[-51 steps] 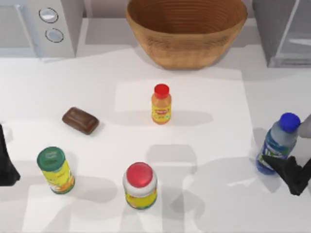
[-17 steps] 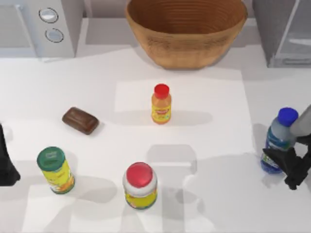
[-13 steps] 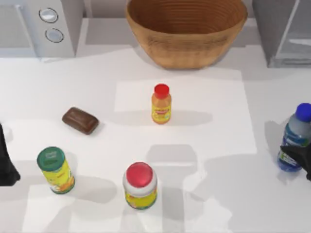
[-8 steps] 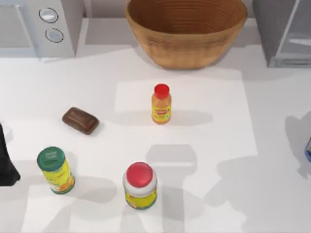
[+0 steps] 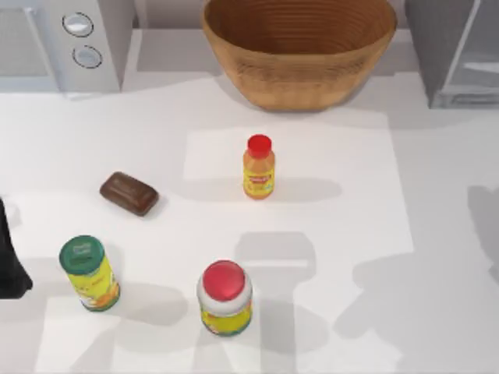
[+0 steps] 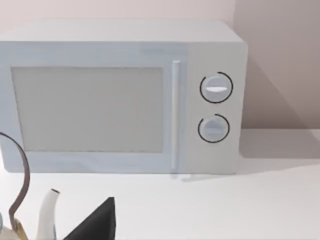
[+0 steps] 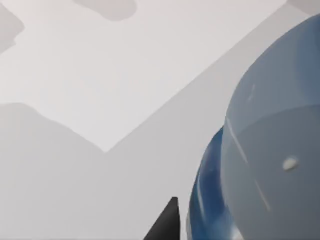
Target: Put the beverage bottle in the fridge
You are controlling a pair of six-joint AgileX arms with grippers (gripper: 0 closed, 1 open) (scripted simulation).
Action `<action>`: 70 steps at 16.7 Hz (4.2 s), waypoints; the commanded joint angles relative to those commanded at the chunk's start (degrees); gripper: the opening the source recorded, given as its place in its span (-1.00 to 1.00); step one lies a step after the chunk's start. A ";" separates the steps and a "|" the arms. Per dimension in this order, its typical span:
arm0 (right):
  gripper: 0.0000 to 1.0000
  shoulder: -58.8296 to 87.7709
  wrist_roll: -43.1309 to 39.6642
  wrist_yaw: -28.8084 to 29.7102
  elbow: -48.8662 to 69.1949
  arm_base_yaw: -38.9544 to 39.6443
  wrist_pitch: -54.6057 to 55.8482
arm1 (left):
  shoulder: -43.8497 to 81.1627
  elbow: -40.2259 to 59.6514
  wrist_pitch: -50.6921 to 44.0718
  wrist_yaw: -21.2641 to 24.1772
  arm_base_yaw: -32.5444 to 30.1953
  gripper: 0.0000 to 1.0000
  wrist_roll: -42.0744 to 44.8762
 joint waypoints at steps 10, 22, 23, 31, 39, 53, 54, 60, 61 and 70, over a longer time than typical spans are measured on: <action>-0.98 -32.62 8.68 12.33 -6.71 10.81 9.95 | 0.00 0.00 0.00 0.00 0.00 1.00 0.00; -0.98 -76.93 49.19 46.50 -33.91 20.09 15.32 | 0.00 0.00 0.00 0.00 0.00 1.00 0.00; -0.98 -77.61 49.92 47.18 -34.57 20.16 15.36 | 0.00 0.00 0.00 0.00 0.00 1.00 0.00; -0.98 -75.71 50.06 47.20 -33.22 20.10 16.49 | 0.00 0.00 0.00 0.00 0.00 1.00 0.00; -0.98 -45.13 49.92 46.47 -6.91 18.61 35.56 | 0.00 0.00 0.00 0.00 0.00 1.00 0.00; -0.98 33.15 50.29 35.40 22.79 7.10 75.06 | 0.00 0.00 0.00 0.00 0.00 1.00 0.00; -0.98 36.20 50.42 34.63 22.68 6.34 76.45 | 0.00 0.00 0.00 0.00 0.00 1.00 0.00; -0.98 43.20 50.82 32.68 21.64 4.13 79.83 | 0.00 0.00 0.00 0.00 0.00 1.00 0.00; -0.98 43.20 50.82 32.68 21.64 4.13 79.83 | 0.00 0.00 0.00 0.00 0.00 1.00 0.00; -0.98 50.42 50.81 33.53 33.38 5.86 73.94 | 0.00 0.00 0.00 0.00 0.00 1.00 0.00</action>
